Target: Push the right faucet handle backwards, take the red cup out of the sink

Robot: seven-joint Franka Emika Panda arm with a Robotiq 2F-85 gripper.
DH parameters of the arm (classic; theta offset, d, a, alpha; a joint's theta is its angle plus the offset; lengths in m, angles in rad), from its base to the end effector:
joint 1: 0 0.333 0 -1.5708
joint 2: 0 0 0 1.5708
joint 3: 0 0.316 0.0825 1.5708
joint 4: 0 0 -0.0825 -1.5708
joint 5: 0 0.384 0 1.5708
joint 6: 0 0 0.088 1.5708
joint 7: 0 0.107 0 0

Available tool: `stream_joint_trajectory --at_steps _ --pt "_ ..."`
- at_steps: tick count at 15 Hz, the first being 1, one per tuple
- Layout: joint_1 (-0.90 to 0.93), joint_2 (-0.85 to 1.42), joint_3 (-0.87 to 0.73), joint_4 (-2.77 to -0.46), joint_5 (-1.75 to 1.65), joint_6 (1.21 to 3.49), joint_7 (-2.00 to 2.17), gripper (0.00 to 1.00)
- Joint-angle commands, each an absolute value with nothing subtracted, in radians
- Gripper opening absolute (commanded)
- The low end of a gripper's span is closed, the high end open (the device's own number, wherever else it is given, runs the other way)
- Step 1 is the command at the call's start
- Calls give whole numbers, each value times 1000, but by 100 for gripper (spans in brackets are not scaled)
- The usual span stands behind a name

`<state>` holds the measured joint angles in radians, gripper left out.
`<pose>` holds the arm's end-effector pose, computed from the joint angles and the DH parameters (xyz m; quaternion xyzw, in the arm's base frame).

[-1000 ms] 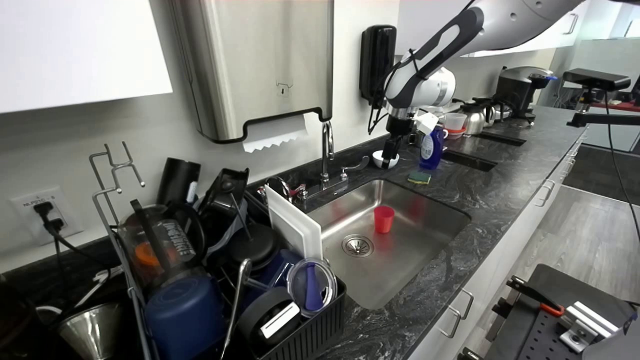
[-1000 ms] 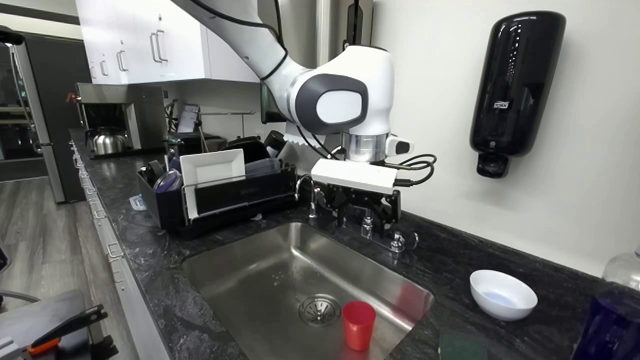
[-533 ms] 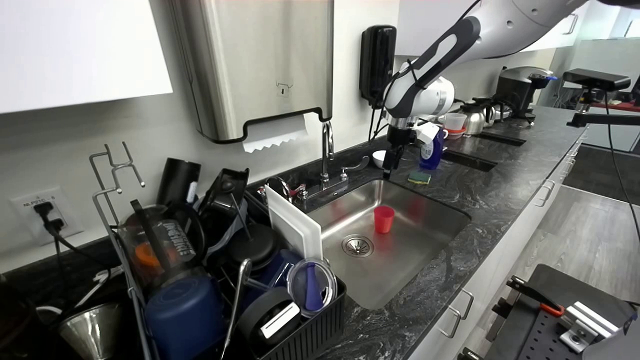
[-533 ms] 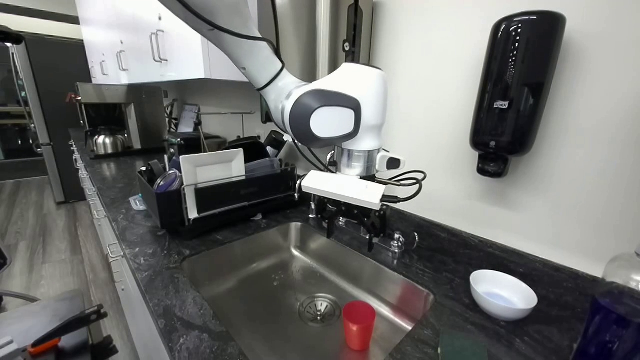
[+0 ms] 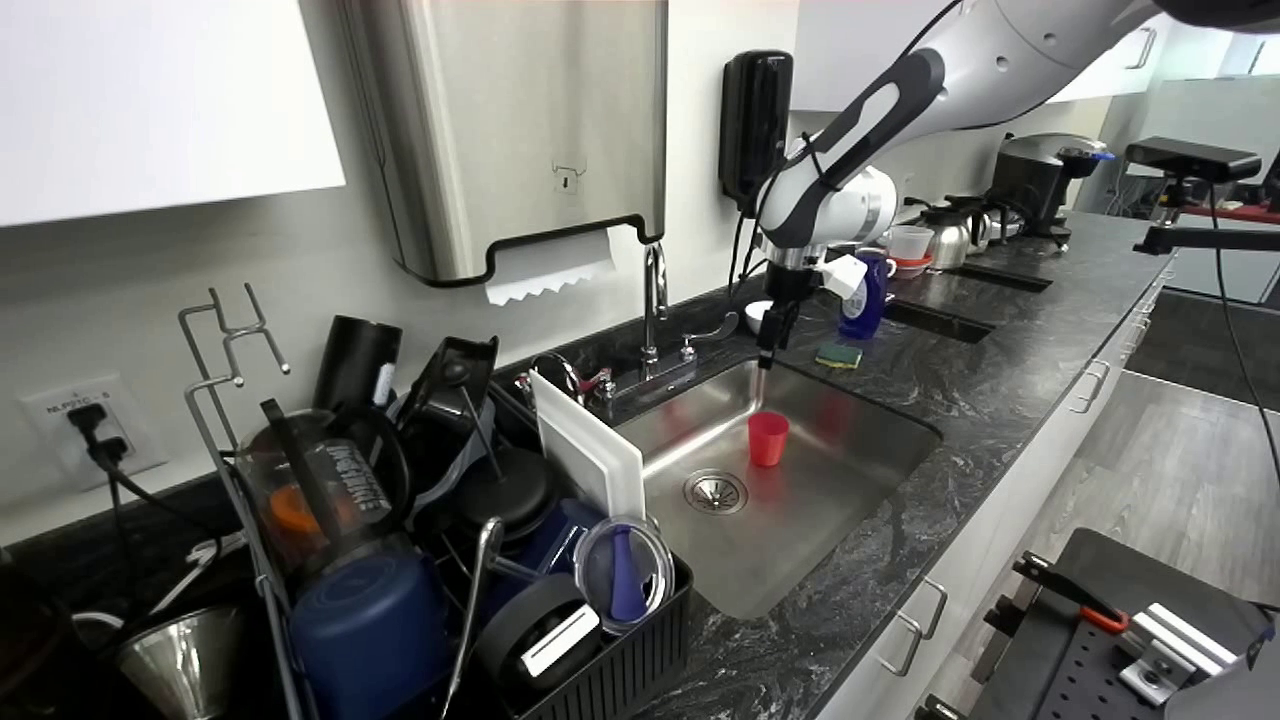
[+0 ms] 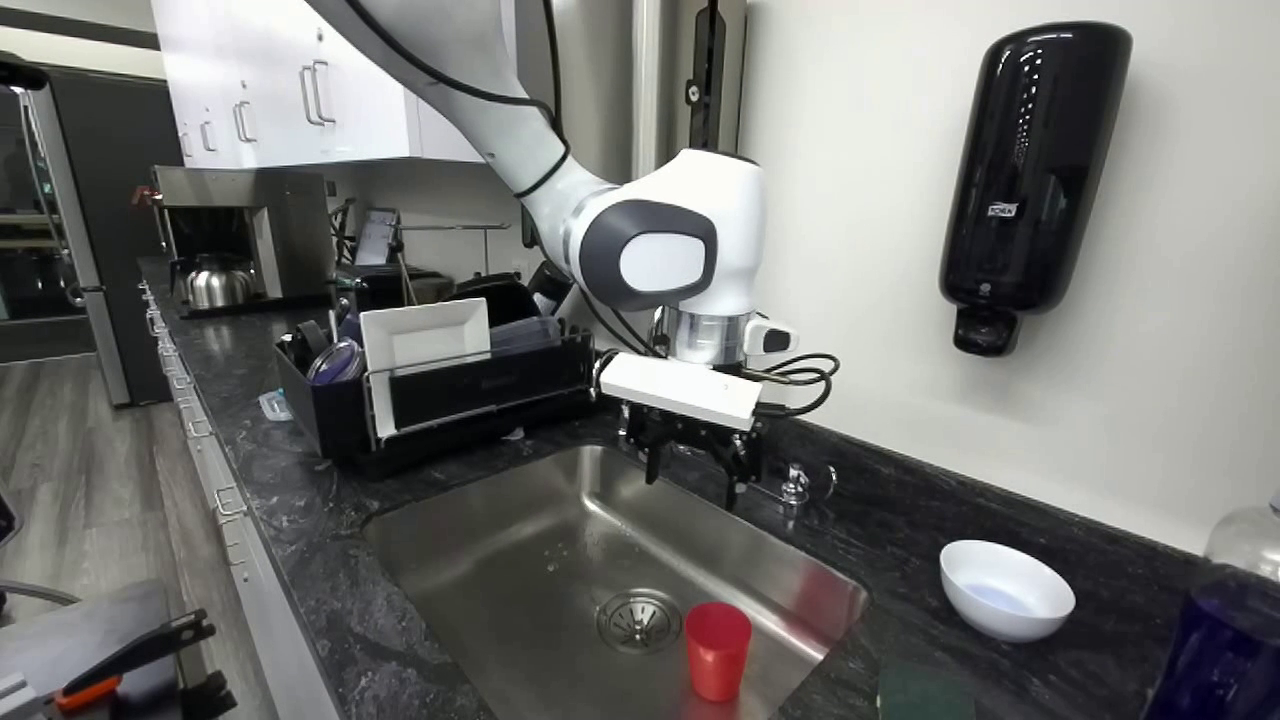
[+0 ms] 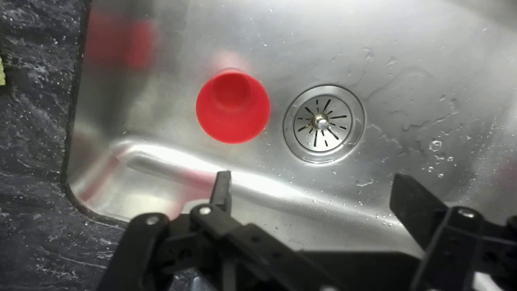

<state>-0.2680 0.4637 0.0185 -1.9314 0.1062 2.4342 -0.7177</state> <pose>0.6091 -0.1555 0.2495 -0.9804 -0.1919 -0.0355 0.0258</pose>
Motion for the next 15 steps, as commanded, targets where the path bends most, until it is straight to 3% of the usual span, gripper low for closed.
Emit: stream_joint_trajectory --at_steps 1,15 --pt "-268 464 19 -1930 105 2433 -717 100" --pt "-272 540 33 -1911 109 2424 -720 100"
